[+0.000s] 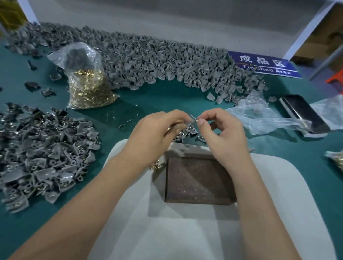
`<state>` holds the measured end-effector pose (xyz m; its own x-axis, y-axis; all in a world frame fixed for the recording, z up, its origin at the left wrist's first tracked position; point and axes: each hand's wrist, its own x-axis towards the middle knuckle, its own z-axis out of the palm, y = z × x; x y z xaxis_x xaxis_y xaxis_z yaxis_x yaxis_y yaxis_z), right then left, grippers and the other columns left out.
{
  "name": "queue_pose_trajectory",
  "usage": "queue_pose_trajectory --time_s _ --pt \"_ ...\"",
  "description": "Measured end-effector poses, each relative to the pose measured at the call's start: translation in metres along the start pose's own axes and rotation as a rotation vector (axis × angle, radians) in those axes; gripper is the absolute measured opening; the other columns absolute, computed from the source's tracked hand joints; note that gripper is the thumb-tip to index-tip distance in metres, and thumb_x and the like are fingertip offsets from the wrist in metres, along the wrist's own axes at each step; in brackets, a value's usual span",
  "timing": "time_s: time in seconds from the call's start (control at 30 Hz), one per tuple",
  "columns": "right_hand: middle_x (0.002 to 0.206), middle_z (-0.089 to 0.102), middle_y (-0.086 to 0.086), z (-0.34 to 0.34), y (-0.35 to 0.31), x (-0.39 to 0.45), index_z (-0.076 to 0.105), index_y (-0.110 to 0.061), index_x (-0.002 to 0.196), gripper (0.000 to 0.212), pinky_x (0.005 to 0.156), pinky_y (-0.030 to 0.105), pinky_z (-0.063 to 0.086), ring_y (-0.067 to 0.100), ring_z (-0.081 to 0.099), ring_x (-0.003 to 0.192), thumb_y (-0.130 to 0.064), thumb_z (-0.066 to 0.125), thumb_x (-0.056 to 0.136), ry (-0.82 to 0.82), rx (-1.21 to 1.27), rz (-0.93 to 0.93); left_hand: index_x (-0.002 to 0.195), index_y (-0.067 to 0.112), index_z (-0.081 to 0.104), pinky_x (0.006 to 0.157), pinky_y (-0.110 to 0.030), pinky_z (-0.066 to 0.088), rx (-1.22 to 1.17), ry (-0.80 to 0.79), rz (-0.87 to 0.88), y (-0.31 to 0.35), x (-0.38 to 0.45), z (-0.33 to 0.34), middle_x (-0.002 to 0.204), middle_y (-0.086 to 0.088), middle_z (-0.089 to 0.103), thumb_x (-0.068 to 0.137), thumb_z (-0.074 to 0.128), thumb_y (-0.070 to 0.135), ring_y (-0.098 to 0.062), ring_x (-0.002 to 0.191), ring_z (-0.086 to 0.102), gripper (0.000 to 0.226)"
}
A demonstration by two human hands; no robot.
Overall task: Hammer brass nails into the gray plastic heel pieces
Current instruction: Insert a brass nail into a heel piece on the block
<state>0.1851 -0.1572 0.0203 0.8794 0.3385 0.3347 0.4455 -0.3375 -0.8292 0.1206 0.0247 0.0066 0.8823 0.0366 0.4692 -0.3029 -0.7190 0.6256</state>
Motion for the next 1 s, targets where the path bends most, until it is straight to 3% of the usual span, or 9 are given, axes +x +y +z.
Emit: queue_pose_trajectory --time_s 0.1,0.17,0.33,0.47,0.6,0.8,1.0 --pt "0.086 0.069 -0.014 -0.002 -0.001 -0.001 0.068 -0.026 0.092 0.015 0.072 0.014 0.046 0.006 0.065 0.078 -0.012 0.066 0.095 -0.025 0.038 -0.040 0.111 0.026 0.067 0.084 -0.013 0.050 -0.133 0.073 -0.025 0.004 -0.003 0.000 0.099 0.018 0.073 0.094 0.069 0.012 0.003 0.096 0.067 0.023" --pt "0.087 0.070 -0.013 -0.001 -0.001 -0.003 0.068 -0.024 0.093 0.013 0.074 0.014 0.048 0.008 0.066 0.080 -0.011 0.067 0.095 -0.053 0.037 -0.058 0.107 0.022 0.068 0.082 -0.008 0.044 -0.124 0.093 0.014 0.007 -0.002 0.001 0.097 0.019 0.069 0.092 0.072 0.014 0.003 0.093 0.064 0.017" --pt "0.090 0.070 -0.015 -0.002 -0.001 -0.004 0.071 -0.023 0.096 0.012 0.072 0.014 0.045 0.011 0.066 0.083 -0.011 0.069 0.096 -0.045 -0.005 -0.106 0.102 0.021 0.069 0.076 -0.013 0.044 -0.122 0.115 0.006 0.005 -0.002 0.004 0.091 0.011 0.064 0.092 0.073 0.014 -0.008 0.088 0.061 0.013" --pt "0.094 0.069 -0.013 -0.004 -0.009 -0.005 0.072 -0.021 0.096 0.013 0.072 0.009 0.041 0.009 0.064 0.087 -0.009 0.071 0.094 -0.023 -0.027 -0.206 0.102 0.022 0.072 0.081 -0.026 0.057 -0.388 0.145 -0.169 0.006 -0.002 0.006 0.092 0.011 0.073 0.093 0.075 0.016 -0.011 0.088 0.070 0.011" --pt "0.094 0.070 -0.006 -0.003 -0.009 -0.003 0.076 -0.013 0.096 0.009 0.073 0.011 0.041 0.011 0.063 0.088 -0.006 0.072 0.094 -0.047 -0.018 -0.207 0.107 0.011 0.071 0.079 -0.031 0.061 -0.605 0.130 -0.241 0.004 -0.001 0.006 0.091 -0.002 0.077 0.097 0.069 0.010 -0.018 0.086 0.074 0.011" --pt "0.092 0.069 -0.011 -0.001 -0.008 -0.003 0.077 -0.016 0.095 0.012 0.070 0.010 0.040 0.009 0.063 0.085 -0.005 0.073 0.092 -0.005 -0.016 -0.173 0.106 0.013 0.070 0.077 -0.026 0.059 -0.616 0.104 -0.209 0.009 -0.004 0.009 0.092 -0.002 0.076 0.097 0.068 0.011 -0.018 0.088 0.073 0.010" --pt "0.087 0.068 -0.010 -0.002 -0.009 -0.004 0.077 -0.016 0.091 0.012 0.070 0.009 0.039 0.006 0.061 0.082 -0.004 0.075 0.090 -0.022 -0.043 -0.193 0.106 0.016 0.074 0.082 -0.037 0.061 -0.528 0.108 -0.182 0.010 -0.006 0.007 0.092 0.005 0.076 0.096 0.071 0.014 -0.016 0.088 0.073 0.010"
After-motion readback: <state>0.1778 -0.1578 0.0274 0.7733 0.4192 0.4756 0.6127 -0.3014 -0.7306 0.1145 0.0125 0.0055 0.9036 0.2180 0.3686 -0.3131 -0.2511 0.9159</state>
